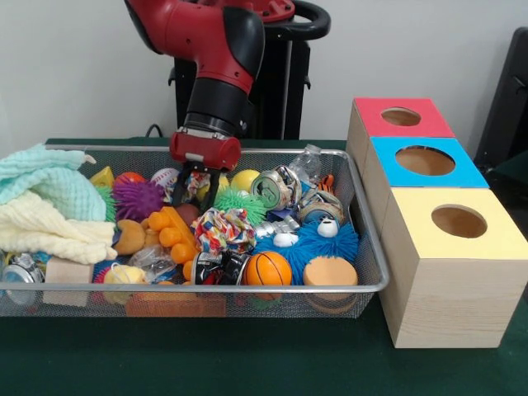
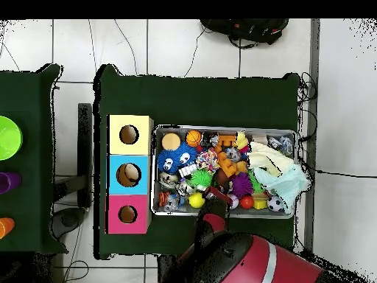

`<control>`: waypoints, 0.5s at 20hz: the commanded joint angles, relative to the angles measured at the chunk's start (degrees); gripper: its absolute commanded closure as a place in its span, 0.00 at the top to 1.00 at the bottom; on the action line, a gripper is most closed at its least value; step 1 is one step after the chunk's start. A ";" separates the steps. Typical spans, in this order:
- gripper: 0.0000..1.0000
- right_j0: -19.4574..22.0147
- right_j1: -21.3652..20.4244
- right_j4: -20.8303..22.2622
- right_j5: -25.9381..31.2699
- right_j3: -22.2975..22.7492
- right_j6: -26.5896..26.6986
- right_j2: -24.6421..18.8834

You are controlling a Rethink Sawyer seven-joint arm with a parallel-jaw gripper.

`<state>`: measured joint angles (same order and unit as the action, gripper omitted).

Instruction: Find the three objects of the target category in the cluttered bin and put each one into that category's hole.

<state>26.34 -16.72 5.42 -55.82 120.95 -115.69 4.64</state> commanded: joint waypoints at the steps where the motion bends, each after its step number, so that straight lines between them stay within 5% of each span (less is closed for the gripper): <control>1: 1.00 2.03 5.23 -0.23 18.26 -0.72 -8.59 -4.93; 10: 1.00 2.16 2.89 0.31 24.08 -1.24 -5.84 -5.04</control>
<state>27.36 -17.80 5.54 -52.46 120.95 -115.69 4.62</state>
